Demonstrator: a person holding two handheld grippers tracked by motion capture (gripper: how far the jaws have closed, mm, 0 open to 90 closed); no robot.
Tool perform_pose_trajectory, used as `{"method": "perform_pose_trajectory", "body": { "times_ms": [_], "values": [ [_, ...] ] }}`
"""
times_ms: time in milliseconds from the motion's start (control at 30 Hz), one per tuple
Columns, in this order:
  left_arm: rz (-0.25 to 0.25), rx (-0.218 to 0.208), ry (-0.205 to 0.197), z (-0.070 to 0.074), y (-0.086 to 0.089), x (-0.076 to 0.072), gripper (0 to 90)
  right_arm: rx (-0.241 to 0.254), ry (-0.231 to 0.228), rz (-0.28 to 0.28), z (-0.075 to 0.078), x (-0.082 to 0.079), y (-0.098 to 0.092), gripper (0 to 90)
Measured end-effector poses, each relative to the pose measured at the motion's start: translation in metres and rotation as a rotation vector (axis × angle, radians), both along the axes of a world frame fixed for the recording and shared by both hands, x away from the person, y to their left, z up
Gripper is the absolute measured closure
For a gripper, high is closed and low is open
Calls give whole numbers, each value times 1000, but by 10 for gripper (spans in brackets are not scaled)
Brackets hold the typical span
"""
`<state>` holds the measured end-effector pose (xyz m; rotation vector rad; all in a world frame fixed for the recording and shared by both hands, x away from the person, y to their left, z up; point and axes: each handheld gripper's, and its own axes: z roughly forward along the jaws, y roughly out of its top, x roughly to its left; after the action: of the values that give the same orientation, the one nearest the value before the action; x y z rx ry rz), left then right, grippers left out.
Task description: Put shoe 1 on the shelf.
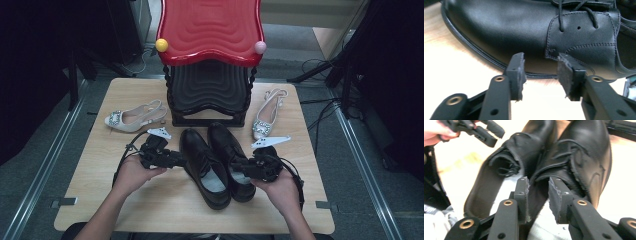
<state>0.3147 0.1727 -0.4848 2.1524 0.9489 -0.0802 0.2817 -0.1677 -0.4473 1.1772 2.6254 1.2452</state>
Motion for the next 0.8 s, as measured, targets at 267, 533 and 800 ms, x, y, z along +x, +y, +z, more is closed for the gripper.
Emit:
{"method": "perform_pose_trajectory", "body": {
  "times_ms": [267, 533, 800],
  "values": [
    [16, 4, -17, 5, 6, 1, 466, -21, 52, 25, 4, -4, 11, 642],
    [23, 10, -29, 8, 9, 1, 456, -66, 83, 41, -3, -1, 26, 624],
    [33, 2, -31, 10, 12, 2, 453, -123, 102, 10, 3, -2, 28, 604]
  ]
}}
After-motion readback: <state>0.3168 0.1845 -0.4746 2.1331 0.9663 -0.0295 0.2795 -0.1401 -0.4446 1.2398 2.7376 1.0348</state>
